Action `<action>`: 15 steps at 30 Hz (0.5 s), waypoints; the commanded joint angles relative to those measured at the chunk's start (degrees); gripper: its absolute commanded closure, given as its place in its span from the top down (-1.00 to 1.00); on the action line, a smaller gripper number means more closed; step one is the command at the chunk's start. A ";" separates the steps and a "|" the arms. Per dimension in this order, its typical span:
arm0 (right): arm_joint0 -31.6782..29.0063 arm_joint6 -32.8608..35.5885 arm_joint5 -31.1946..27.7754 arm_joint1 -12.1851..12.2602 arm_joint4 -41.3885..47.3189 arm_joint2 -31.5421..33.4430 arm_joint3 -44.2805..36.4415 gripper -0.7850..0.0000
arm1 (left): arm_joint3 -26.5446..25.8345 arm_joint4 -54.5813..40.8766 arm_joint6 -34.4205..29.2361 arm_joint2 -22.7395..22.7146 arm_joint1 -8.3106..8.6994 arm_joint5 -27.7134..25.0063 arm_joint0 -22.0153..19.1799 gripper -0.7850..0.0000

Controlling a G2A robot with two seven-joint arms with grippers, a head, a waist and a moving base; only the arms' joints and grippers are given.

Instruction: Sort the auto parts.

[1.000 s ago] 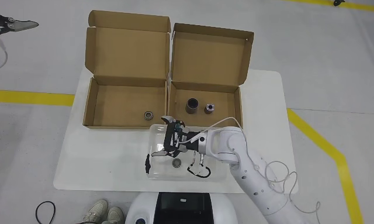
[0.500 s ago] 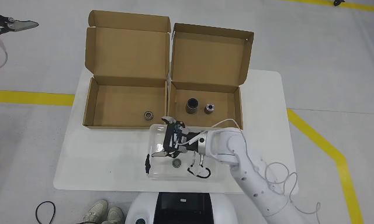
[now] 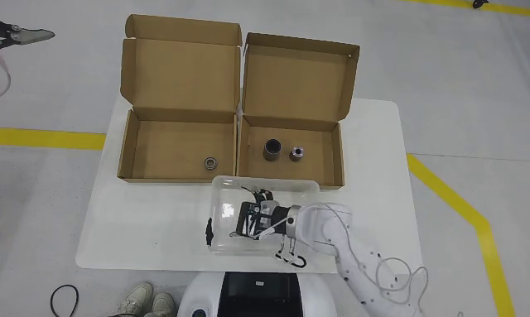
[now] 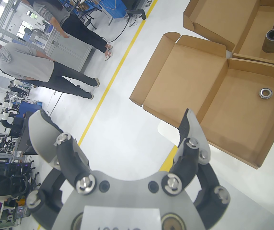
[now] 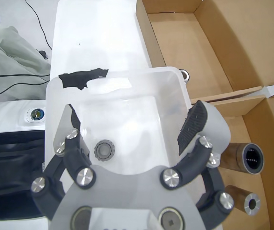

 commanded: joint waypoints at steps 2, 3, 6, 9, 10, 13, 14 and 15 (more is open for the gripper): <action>-0.24 -0.55 -0.78 0.43 -0.44 0.67 0.17 0.72 | 0.00 0.00 0.00 0.00 0.00 0.00 0.00 1.00; -0.24 -0.45 -1.34 0.59 -0.72 0.83 0.18 0.59 | 0.00 0.00 0.00 0.00 0.00 0.00 0.00 1.00; -0.07 0.39 -3.38 1.05 -1.23 1.27 0.32 0.54 | 0.00 0.00 0.00 0.00 0.00 0.00 0.00 1.00; 0.49 2.00 -5.32 1.41 -1.62 1.39 0.62 0.54 | 0.00 0.00 0.00 0.00 0.00 0.00 0.00 1.00; 0.77 2.67 -5.90 1.49 -1.78 1.26 0.74 0.54 | 0.00 0.00 0.00 0.00 0.00 0.00 0.00 1.00; 1.70 4.14 -7.25 1.60 -1.97 0.39 1.32 0.50 | 0.00 0.00 0.00 0.00 0.00 0.00 0.00 1.00; 2.15 4.73 -7.76 1.61 -2.18 -0.02 1.66 0.45 | 0.00 0.00 0.00 0.00 0.00 0.00 0.00 1.00; 2.65 5.32 -8.25 1.61 -2.40 -0.48 2.08 0.45 | 0.00 0.00 0.00 0.00 0.00 0.00 0.00 1.00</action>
